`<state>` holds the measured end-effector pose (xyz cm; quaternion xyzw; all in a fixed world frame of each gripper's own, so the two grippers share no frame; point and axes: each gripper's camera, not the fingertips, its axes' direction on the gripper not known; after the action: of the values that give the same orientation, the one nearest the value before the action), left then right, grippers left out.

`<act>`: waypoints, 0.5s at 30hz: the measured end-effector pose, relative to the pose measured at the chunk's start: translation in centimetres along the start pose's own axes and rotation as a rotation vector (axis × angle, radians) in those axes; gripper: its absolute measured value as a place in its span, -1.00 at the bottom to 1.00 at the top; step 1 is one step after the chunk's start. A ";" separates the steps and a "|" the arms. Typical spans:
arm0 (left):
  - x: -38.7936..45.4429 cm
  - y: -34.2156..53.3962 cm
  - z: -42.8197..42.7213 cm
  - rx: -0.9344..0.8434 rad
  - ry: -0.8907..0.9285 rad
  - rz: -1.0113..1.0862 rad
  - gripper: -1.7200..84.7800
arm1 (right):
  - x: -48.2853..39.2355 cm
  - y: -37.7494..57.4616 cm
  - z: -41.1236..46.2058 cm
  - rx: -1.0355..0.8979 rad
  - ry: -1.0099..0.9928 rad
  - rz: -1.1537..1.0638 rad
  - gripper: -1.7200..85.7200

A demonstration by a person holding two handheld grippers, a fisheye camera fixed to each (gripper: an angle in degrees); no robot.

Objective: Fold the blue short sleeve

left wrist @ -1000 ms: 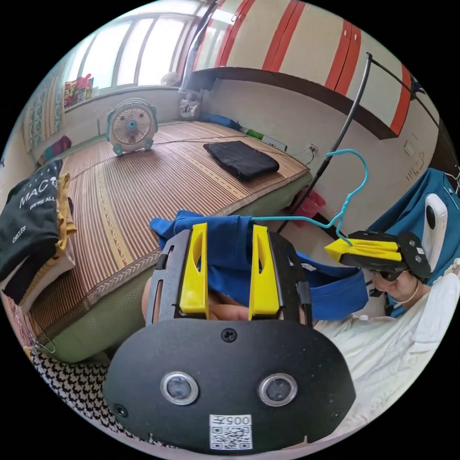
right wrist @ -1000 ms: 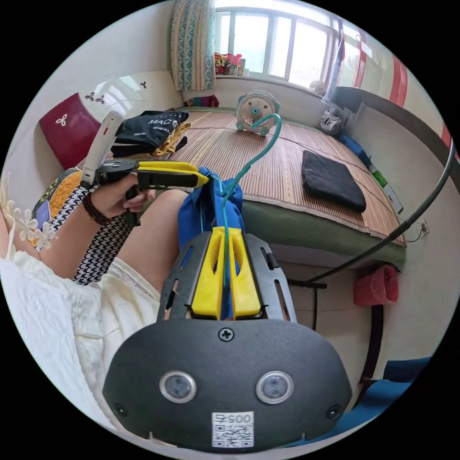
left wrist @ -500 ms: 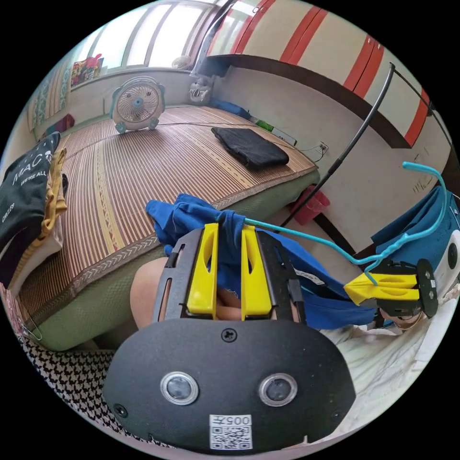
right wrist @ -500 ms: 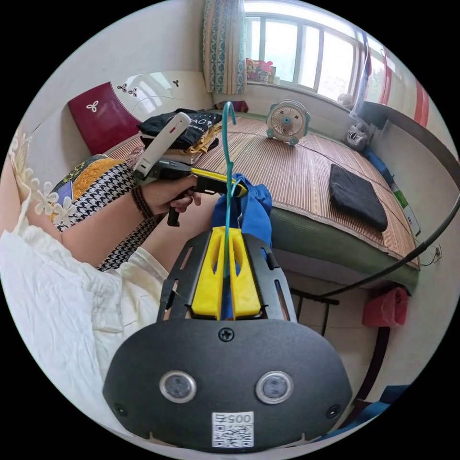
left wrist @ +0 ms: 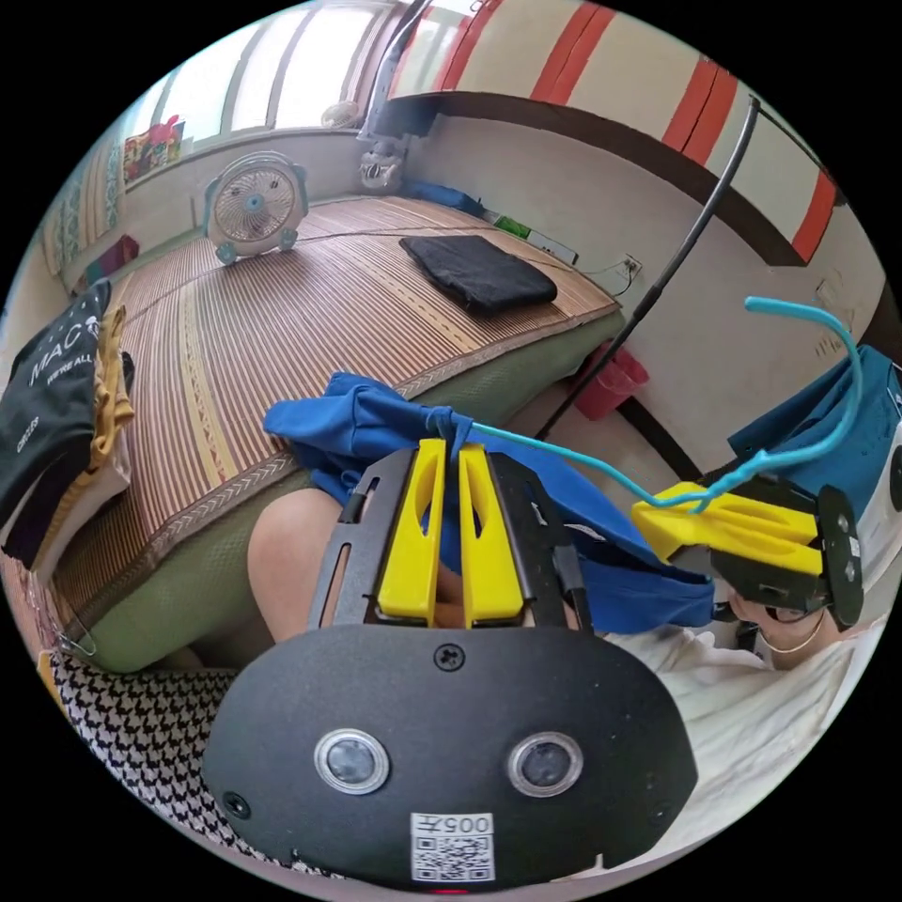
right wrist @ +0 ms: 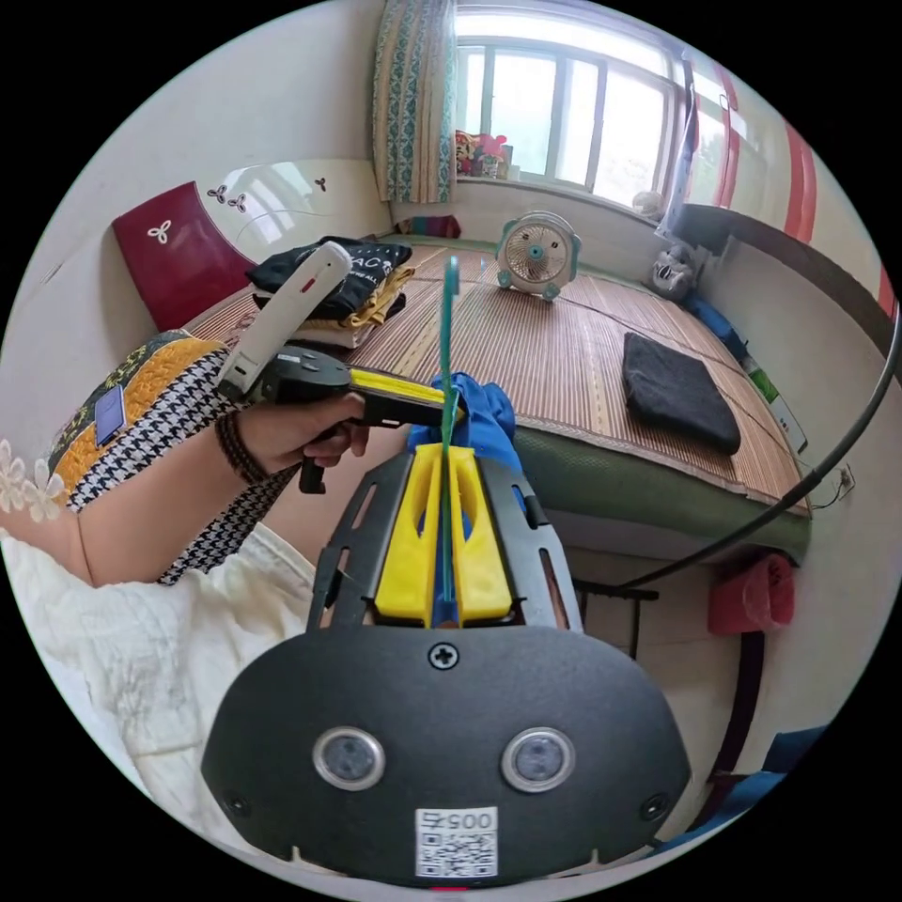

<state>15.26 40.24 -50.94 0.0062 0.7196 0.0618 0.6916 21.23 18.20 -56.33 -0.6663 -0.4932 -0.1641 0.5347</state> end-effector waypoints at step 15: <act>1.2 4.7 -11.4 0.205 -0.247 -0.095 -0.90 | -4.5 6.2 -9.4 0.230 -0.050 -0.073 -1.00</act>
<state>3.47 44.09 -51.24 0.0500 0.6310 -0.0459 0.7728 27.25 8.20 -59.57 -0.5859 -0.5458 -0.1091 0.5890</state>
